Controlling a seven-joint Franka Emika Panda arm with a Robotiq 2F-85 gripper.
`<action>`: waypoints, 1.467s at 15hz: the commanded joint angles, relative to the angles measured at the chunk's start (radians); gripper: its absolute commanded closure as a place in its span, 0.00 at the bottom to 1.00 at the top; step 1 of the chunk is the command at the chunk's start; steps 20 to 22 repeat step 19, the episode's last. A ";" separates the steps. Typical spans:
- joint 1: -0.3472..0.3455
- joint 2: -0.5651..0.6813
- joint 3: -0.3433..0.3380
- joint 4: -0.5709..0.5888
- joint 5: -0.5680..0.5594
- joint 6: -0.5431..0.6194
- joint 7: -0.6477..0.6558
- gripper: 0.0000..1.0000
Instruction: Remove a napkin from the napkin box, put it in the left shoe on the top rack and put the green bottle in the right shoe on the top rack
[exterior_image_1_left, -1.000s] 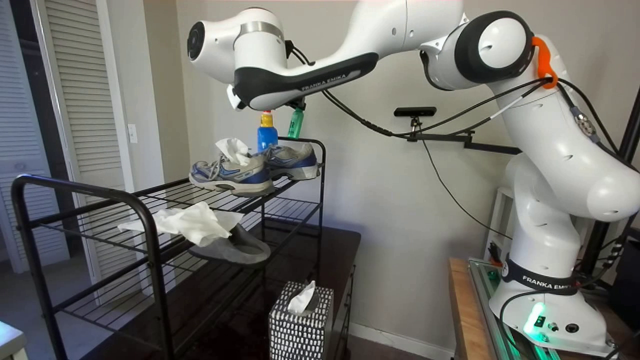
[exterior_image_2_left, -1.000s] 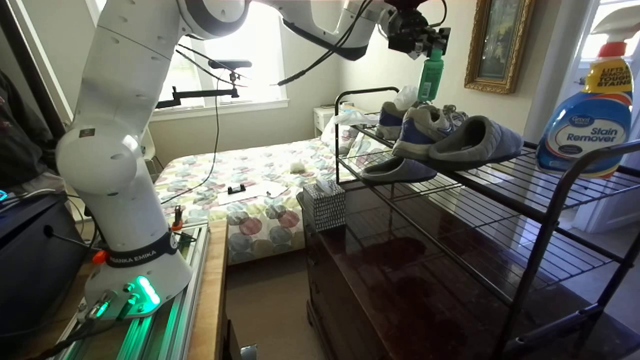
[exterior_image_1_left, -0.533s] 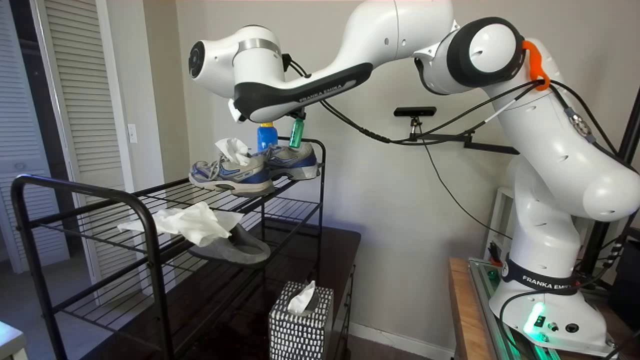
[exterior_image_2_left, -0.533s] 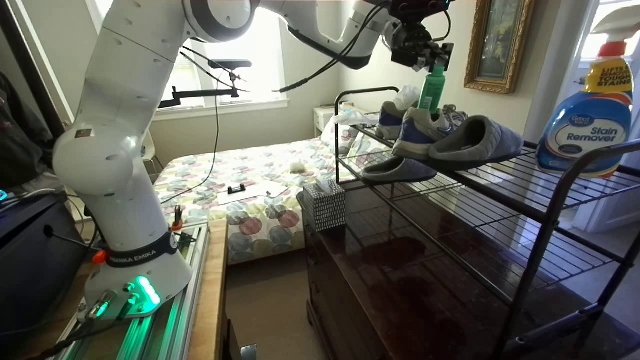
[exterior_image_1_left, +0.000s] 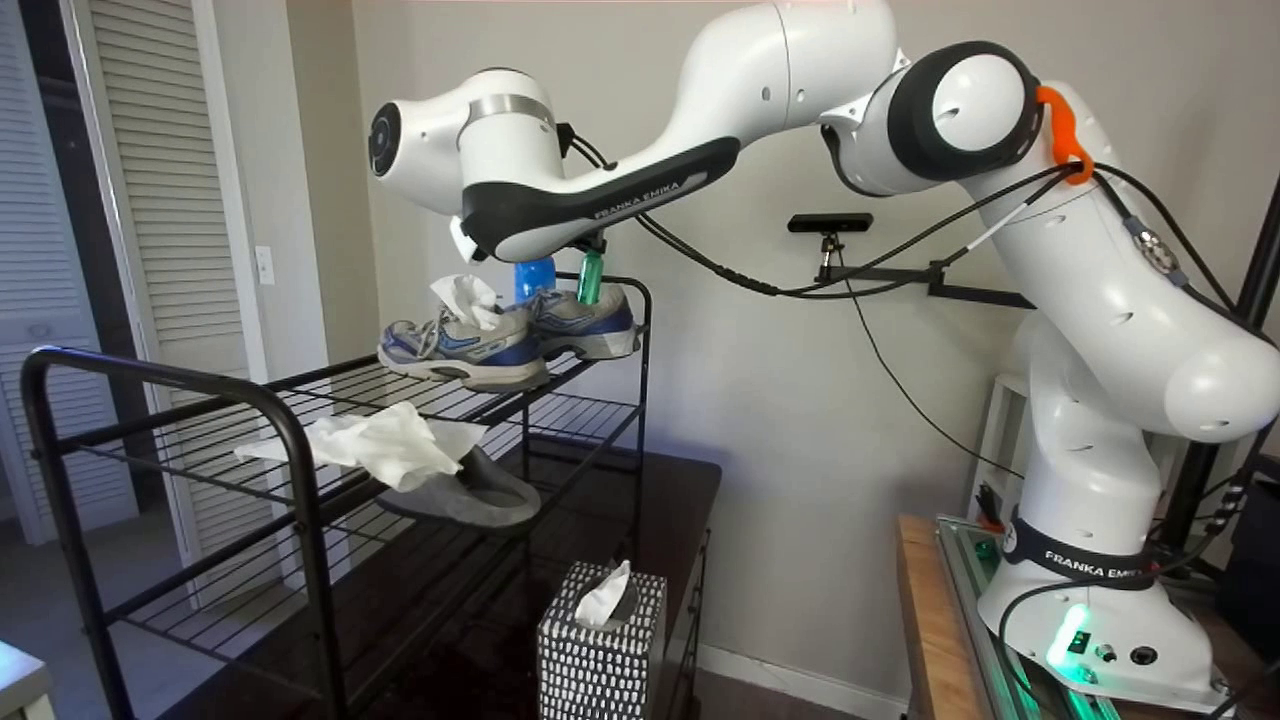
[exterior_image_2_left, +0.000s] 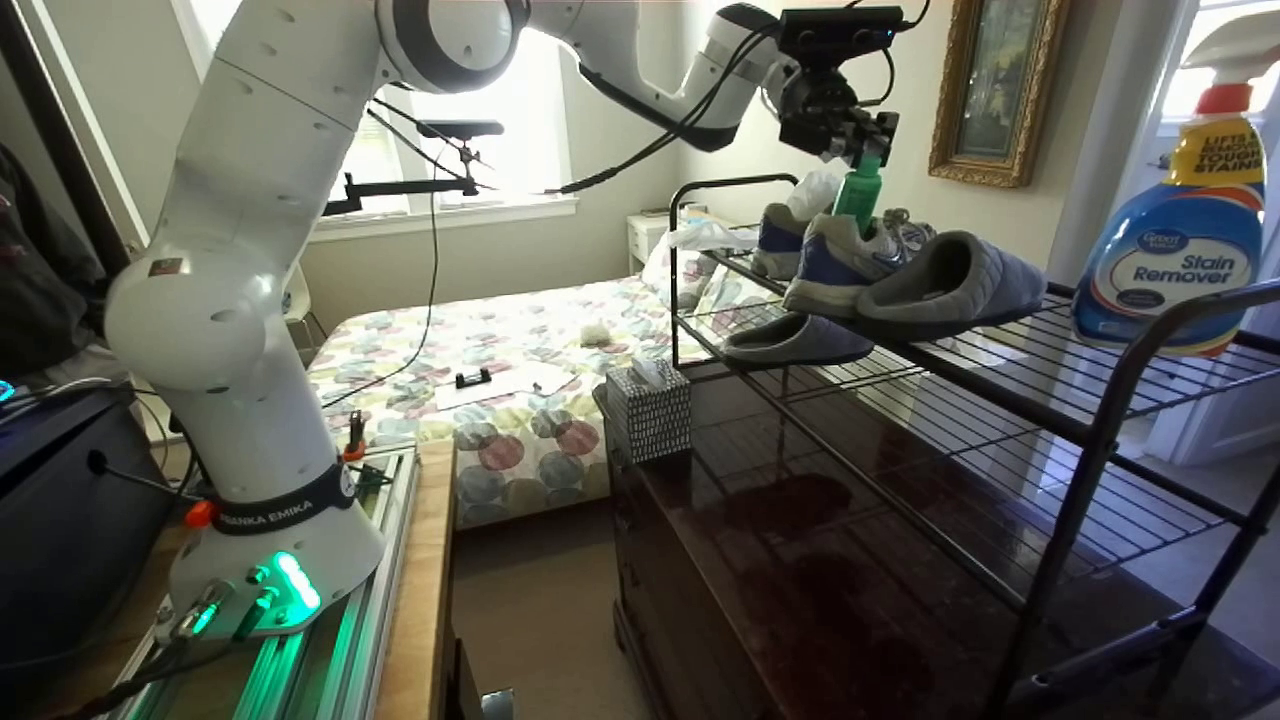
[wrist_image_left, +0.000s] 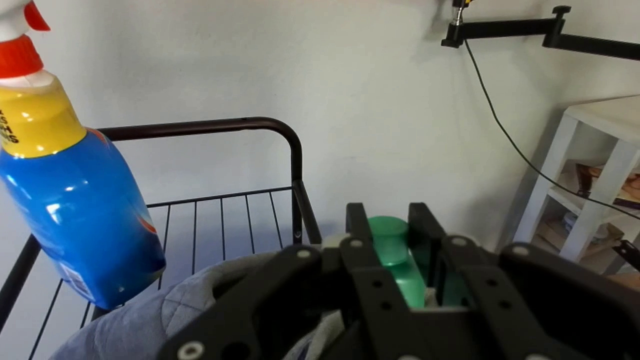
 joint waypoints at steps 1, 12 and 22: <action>-0.013 0.021 0.026 0.022 0.032 -0.007 -0.025 0.94; -0.020 0.030 0.029 0.209 0.115 -0.051 -0.007 0.00; -0.005 0.020 0.001 0.318 0.163 -0.133 -0.005 0.00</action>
